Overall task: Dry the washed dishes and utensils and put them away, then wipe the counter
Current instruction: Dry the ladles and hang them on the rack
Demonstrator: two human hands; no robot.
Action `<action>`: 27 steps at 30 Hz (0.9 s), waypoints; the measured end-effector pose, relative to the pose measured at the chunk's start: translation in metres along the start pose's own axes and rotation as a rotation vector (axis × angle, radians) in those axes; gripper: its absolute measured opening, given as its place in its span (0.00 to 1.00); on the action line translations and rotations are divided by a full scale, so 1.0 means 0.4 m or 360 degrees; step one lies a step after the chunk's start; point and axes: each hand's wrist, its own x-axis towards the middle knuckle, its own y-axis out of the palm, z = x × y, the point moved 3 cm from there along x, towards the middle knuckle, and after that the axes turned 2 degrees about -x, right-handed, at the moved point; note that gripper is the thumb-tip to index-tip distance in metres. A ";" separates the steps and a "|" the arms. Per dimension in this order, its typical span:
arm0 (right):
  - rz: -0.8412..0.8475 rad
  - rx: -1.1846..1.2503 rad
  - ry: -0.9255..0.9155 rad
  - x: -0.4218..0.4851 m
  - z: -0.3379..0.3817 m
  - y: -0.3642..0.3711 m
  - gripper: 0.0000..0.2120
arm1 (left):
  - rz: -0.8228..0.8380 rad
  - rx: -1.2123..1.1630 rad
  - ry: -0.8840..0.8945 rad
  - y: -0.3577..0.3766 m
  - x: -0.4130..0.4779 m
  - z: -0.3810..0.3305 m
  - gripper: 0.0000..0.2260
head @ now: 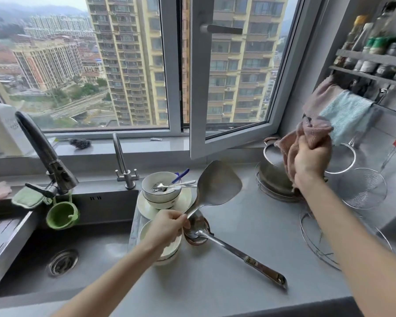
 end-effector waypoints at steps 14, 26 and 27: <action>0.1062 -0.1647 -0.1261 -0.062 -0.193 0.012 0.22 | -0.0066 0.1261 0.0465 0.012 -0.026 -0.128 0.11; 0.1707 -0.1653 -0.1122 -0.130 -0.083 -0.072 0.27 | 0.0176 0.2007 0.1321 0.125 0.091 -0.306 0.10; 0.1773 -0.1624 -0.0918 -0.138 -0.099 -0.080 0.23 | 0.0208 0.1969 0.1380 0.141 0.096 -0.320 0.10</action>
